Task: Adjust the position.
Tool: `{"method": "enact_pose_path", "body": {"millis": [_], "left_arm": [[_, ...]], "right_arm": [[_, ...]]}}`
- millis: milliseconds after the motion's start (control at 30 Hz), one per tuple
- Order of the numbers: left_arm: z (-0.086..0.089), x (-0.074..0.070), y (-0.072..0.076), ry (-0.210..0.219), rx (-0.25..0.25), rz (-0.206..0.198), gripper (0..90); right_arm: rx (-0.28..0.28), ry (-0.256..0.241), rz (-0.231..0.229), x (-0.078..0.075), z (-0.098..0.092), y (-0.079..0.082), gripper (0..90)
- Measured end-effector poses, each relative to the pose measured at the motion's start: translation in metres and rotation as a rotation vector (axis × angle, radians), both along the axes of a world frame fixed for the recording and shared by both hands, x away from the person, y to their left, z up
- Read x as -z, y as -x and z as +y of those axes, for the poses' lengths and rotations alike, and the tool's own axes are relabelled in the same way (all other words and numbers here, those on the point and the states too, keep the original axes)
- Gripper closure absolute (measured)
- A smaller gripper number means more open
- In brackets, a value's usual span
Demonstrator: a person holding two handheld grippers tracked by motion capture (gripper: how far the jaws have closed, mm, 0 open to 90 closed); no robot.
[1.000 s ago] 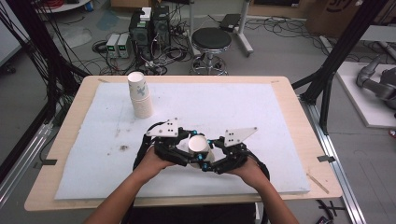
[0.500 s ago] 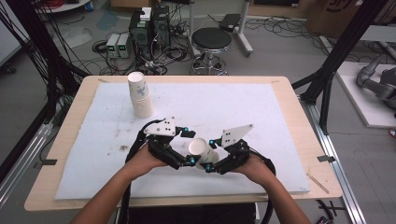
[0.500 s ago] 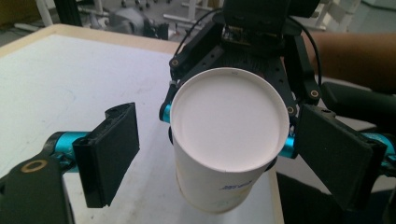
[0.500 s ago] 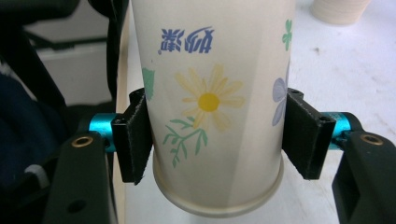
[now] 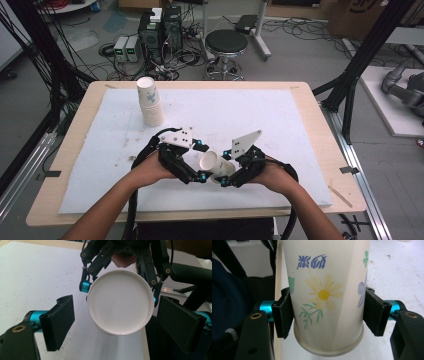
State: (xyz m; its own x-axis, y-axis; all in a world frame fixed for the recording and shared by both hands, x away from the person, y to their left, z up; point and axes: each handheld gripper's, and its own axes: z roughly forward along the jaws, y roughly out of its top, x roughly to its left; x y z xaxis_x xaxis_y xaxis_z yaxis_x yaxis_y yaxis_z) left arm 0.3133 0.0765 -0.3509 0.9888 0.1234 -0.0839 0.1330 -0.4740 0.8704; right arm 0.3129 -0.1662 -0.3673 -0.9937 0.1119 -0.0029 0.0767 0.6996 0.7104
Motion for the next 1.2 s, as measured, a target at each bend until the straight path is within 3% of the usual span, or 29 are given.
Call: {"method": "enact_pose_path", "body": {"millis": [133,233,433,633,933,1000,1200], "left_arm": [[-0.001,-0.001,0.0,-0.013,0.01,0.0,15.2],[-0.003,0.0,-0.001,-0.034,0.016,0.003,15.4],[-0.008,0.003,-0.002,-0.066,0.028,0.01,17.0],[-0.01,0.005,-0.003,-0.092,0.045,0.019,23.3],[-0.014,0.009,-0.004,-0.12,0.06,0.04,30.9],[-0.014,0.009,-0.004,-0.123,0.07,0.039,35.3],[-0.015,0.011,-0.003,-0.14,0.067,0.018,36.9]], "right_arm": [[-0.014,0.029,0.001,-0.004,0.002,-0.001,33.7],[-0.021,0.101,-0.008,-0.005,0.006,-0.001,33.7],[-0.039,0.156,-0.004,-0.005,0.012,0.0,33.5],[-0.039,0.16,-0.002,-0.005,0.013,0.0,33.3],[-0.045,0.208,0.018,-0.002,0.015,0.0,33.3],[-0.044,0.215,0.018,-0.001,0.015,-0.001,33.3],[-0.045,0.225,0.022,0.002,0.016,-0.001,31.2]]}}
